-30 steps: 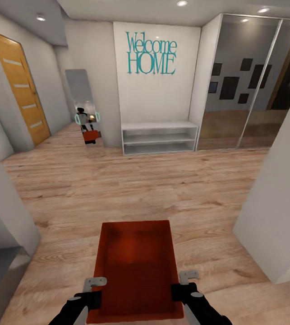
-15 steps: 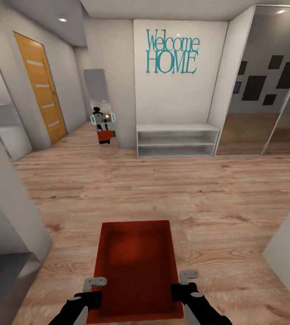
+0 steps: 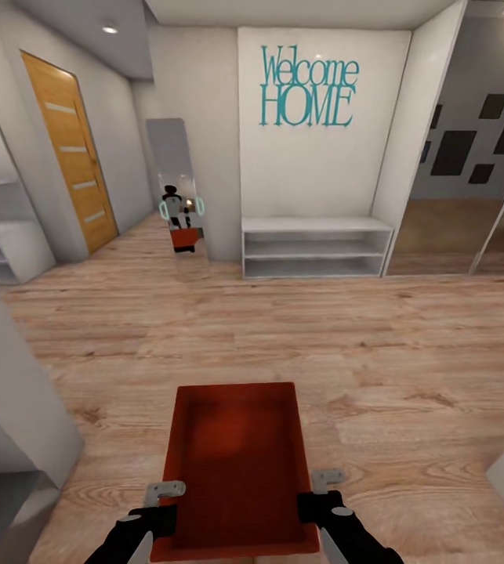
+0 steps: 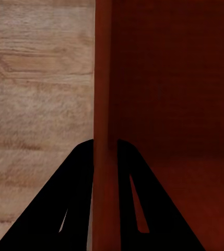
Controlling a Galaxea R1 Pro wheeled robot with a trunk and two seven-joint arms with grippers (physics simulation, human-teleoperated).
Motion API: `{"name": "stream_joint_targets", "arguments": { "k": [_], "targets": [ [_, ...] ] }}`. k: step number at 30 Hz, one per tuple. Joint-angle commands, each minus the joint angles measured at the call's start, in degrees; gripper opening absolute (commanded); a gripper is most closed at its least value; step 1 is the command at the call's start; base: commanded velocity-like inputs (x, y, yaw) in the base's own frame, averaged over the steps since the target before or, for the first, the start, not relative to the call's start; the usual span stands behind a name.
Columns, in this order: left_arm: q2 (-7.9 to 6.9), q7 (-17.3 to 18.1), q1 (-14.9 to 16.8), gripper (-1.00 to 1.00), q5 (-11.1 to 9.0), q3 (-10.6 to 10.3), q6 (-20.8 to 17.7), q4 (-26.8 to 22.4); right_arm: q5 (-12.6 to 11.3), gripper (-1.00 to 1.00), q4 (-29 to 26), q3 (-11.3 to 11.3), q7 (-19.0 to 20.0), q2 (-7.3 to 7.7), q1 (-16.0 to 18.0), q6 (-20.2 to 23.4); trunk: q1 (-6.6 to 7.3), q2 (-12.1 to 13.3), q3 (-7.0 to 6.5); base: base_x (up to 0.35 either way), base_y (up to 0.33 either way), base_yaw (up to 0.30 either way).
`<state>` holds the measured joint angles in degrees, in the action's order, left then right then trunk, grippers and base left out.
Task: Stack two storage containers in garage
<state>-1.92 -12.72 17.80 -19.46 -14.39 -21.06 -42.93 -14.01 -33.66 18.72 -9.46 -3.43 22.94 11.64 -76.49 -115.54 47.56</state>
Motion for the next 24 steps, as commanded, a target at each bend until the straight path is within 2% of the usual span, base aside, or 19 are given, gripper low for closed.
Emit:
{"name": "stream_joint_targets", "arguments": {
  "k": [1,24],
  "targets": [
    [-0.02,-0.3,0.0,-1.00,-1.5,-0.6,0.1,-1.9,-1.1,-1.00,0.0,0.5,-0.3,0.01,0.0,0.2,-0.03,0.0,0.06,0.345,0.011,0.000],
    [-0.02,-0.3,0.0,-1.00,-1.5,-0.6,0.1,-1.9,-1.2,-1.00,0.0,0.5,-0.3,0.01,0.0,0.2,-0.03,0.0,0.06,0.345,0.001,0.000]
  ]
}}
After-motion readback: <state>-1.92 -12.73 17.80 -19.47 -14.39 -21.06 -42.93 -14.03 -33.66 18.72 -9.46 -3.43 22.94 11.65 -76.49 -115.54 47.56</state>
